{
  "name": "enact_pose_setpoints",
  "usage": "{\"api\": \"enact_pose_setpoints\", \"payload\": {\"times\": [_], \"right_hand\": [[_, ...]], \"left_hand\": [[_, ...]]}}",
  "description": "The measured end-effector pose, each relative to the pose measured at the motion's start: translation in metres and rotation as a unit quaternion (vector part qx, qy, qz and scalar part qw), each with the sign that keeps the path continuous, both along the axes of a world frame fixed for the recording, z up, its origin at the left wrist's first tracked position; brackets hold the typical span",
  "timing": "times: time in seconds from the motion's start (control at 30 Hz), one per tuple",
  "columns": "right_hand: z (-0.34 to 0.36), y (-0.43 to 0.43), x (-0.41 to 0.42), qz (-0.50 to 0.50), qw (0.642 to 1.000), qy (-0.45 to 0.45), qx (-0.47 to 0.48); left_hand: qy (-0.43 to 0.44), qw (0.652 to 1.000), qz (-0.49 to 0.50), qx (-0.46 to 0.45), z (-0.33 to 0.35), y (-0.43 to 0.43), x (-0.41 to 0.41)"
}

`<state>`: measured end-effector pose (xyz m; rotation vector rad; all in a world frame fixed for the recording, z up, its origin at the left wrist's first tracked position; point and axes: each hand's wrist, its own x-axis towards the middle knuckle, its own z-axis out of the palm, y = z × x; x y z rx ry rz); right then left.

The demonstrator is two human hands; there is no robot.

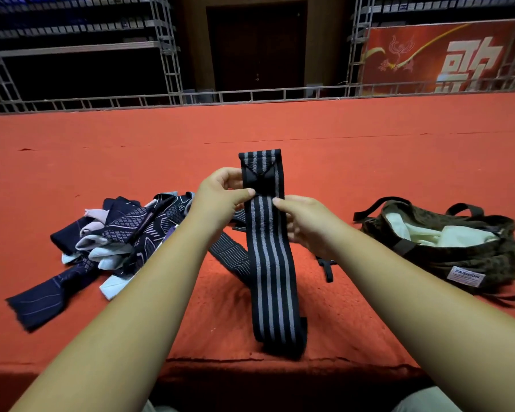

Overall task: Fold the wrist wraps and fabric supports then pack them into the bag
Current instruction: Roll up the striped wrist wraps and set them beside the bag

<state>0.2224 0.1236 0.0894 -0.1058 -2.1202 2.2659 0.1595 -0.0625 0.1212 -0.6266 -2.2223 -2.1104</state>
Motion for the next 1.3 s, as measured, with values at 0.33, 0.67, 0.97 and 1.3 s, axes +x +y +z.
{"api": "enact_pose_setpoints", "payload": {"times": [0.33,0.67,0.97,1.3], "right_hand": [[-0.006,0.007,0.000,-0.017,0.998,0.007,-0.063],[0.004,0.010,0.005,-0.022,0.996,0.015,-0.090],[0.004,0.002,0.008,0.035,0.998,0.023,-0.046],[-0.005,0.013,0.001,-0.042,0.989,0.069,0.122]], "left_hand": [[0.047,0.996,-0.006,-0.075,-0.007,-0.005,0.000],[0.015,0.996,-0.074,-0.056,-0.013,-0.003,0.012],[0.033,0.998,0.029,-0.053,-0.023,0.011,0.012],[-0.087,0.995,-0.049,-0.024,-0.022,0.007,0.019]]}}
